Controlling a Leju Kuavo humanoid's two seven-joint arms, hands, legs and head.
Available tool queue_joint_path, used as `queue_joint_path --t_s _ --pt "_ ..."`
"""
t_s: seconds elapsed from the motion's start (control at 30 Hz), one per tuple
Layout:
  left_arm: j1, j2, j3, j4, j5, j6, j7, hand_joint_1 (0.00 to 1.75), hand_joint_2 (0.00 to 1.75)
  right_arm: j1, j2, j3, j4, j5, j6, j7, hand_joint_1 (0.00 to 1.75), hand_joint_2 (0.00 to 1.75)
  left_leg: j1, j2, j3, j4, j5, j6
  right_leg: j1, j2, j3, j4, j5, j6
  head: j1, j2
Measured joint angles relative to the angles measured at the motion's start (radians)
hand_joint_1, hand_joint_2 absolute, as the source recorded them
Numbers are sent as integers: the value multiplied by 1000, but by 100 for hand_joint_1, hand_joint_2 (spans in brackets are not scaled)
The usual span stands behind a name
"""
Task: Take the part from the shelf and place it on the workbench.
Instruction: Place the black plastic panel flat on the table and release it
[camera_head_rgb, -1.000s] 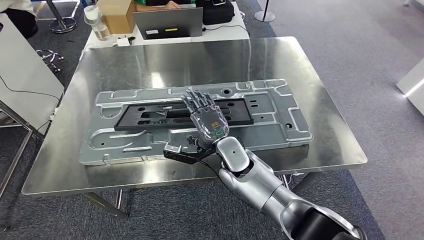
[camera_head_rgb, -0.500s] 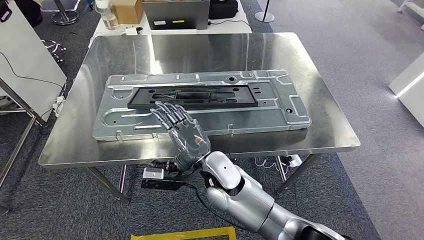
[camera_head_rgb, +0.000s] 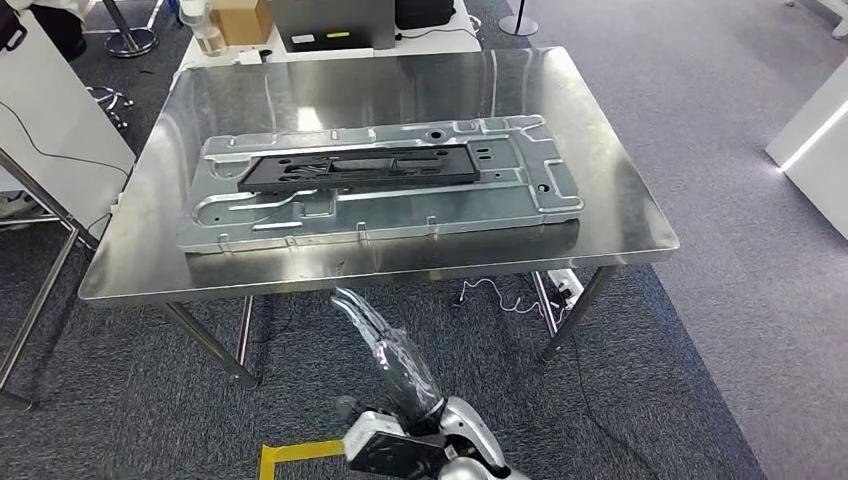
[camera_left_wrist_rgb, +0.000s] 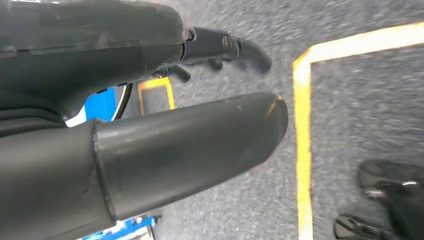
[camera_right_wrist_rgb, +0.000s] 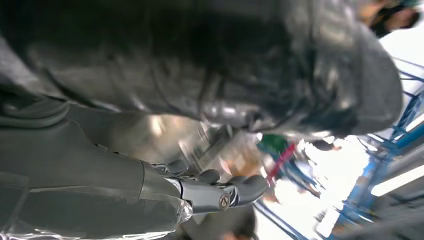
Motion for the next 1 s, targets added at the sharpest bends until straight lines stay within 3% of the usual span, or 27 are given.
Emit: queue_joint_path --t_s 0.07,0.13,0.17,0.2,0.27,0.3,0.37,0.4,0.43,0.5,0.53,0.57,0.6,0.63,0.67,0.7,0.77,0.8,0.87,0.9,0.93,1.0 --pt "1 1 6 0 4 1 -2 0 0 43 3 -33 -4 -98 40 -49 0 0 2 0 -9 84 -53 -6 1 -2 -21 1 16 1 0 0" --pt "2 1 7 0 4 2 -2 0 0 54 4 -40 -4 -124 51 -60 0 0 2 0 -9 102 -58 -7 1 -3 -26 2 20 1 0 0" --pt "2 1 12 0 7 2 -3 0 0 84 12 -80 3 -211 101 -100 0 0 3 0 33 78 -27 -9 -1 -3 -51 12 31 6 0 0" --pt "1 2 18 0 11 2 -4 0 0 119 25 -136 16 -325 170 -144 0 0 3 -1 101 16 -15 -10 -2 -3 -81 29 45 13 0 0" --pt "-2 2 32 0 21 4 -6 0 0 193 65 -295 72 -583 353 -248 0 0 0 -5 239 -125 -1 0 -4 -3 -141 63 78 32 0 0" --pt "-3 2 36 0 23 5 -5 0 0 202 82 -361 116 -632 417 -270 0 0 -3 -6 265 -169 -23 12 -2 -4 -146 67 88 40 0 0" --pt "-1 -1 46 0 29 8 -3 0 0 205 105 -488 221 -654 521 -319 0 0 -3 -3 252 -175 -10 35 -6 -2 -150 64 100 53 0 0" --pt "-1 -3 51 0 32 10 -2 0 0 204 111 -553 278 -645 563 -341 0 0 -2 0 241 -177 2 44 -8 0 -157 75 79 59 0 0" --pt "-1 -5 55 0 34 12 -2 0 0 202 117 -616 335 -629 597 -360 0 0 -1 2 227 -178 17 52 -10 3 -167 104 37 64 1 0" --pt "1 -6 62 0 36 16 -2 0 0 191 126 -743 450 -584 639 -388 0 0 -1 6 194 -177 44 61 -12 7 -192 215 -77 75 1 0" --pt "2 -6 66 0 36 18 -2 0 0 185 130 -802 503 -563 651 -397 0 0 -1 6 177 -175 57 63 -13 8 -200 277 -112 79 1 0" --pt "3 -7 70 0 37 19 -2 0 0 179 133 -853 549 -548 659 -402 0 0 -2 7 158 -172 70 63 -14 8 -200 325 -118 81 1 0" --pt "3 -7 73 0 37 21 -2 0 0 175 136 -897 589 -538 663 -404 0 0 -3 7 139 -168 83 62 -14 9 -186 346 -101 81 1 0" --pt "3 -8 76 0 38 22 -2 0 0 170 139 -935 623 -533 666 -403 0 0 -3 7 120 -164 93 59 -15 9 -157 334 -70 80 1 0" --pt "3 -8 78 0 40 23 -2 0 0 162 141 -971 655 -529 664 -402 0 0 -3 8 104 -159 103 57 -15 10 -110 288 -46 76 1 0" --pt "2 -10 80 0 42 24 -2 0 0 150 142 -1010 693 -522 660 -401 0 0 -4 6 91 -155 112 52 -13 16 -45 214 -42 70 1 0" --pt "-1 -14 84 0 46 27 -2 0 0 122 141 -1103 791 -497 624 -400 0 0 -6 3 75 -152 133 41 -10 31 61 66 -72 59 0 0" --pt "-3 -15 87 0 47 28 -4 0 0 110 138 -1152 847 -480 589 -396 0 0 -6 -1 71 -154 144 35 -7 35 86 23 -85 54 0 0" --pt "-3 -16 92 0 48 29 -9 0 0 94 134 -1235 951 -443 481 -356 0 0 -6 -8 65 -158 157 23 -9 24 81 2 -81 44 0 0" --pt "-2 -16 95 0 48 29 -12 0 0 88 132 -1268 996 -425 417 -318 0 0 -5 -10 59 -150 143 18 -11 17 74 -2 -72 35 0 0" --pt "0 -16 97 0 47 29 -15 0 0 84 130 -1298 1039 -408 351 -268 0 0 -4 -10 49 -126 109 14 -13 9 66 -6 -62 26 0 0" --pt "4 -17 100 0 46 29 -20 0 0 77 128 -1346 1113 -377 241 -161 0 0 0 -8 19 -21 9 5 -12 -5 44 -7 -43 15 0 0"
